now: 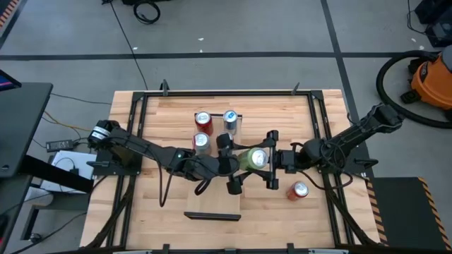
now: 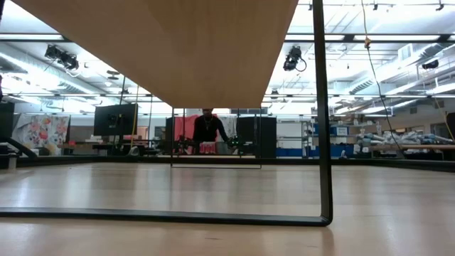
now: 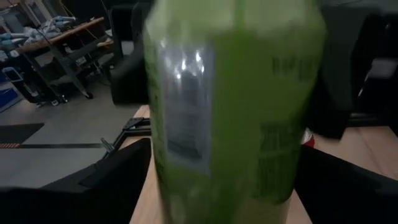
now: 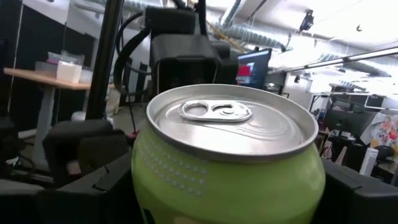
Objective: Place canned beverage on shelf
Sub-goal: Put the light green soda can on the shelf
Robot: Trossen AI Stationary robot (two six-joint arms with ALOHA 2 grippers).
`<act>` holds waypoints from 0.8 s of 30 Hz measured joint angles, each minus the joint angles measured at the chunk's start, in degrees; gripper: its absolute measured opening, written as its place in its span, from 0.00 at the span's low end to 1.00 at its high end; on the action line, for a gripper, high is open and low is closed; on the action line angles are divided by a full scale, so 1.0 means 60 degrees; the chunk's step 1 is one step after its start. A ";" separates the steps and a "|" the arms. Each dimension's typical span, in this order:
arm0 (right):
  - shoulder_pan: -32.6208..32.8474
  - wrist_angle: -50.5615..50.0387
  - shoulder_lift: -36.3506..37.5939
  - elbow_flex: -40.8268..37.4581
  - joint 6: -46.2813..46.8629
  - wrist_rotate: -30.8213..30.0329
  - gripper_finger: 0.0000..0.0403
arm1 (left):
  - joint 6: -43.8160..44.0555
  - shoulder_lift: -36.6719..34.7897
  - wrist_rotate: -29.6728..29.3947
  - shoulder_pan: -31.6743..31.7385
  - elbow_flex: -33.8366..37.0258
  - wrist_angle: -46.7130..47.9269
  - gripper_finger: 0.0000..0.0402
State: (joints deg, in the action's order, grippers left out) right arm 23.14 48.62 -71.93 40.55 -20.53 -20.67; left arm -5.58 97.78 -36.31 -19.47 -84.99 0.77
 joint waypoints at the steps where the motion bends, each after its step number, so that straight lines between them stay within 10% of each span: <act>1: 0.0005 -0.0049 -0.0003 -0.0007 -0.0001 -0.0001 0.79 | 0.0000 0.0000 -0.0003 -0.0003 0.0000 -0.0013 0.94; 14: 0.0033 0.0007 -0.0009 -0.0011 0.0149 -0.0068 0.79 | 0.0245 -0.0025 -0.0027 -0.0420 -0.0030 0.1035 0.97; 24: 0.0347 0.0061 0.0016 -0.0009 0.0471 -0.0219 0.79 | 0.1730 -0.0189 0.0029 -0.1013 -0.1775 0.5345 0.98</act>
State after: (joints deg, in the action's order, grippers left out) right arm 25.22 48.99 -71.83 40.49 -17.71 -21.98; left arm 4.79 96.64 -36.14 -25.55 -95.64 32.84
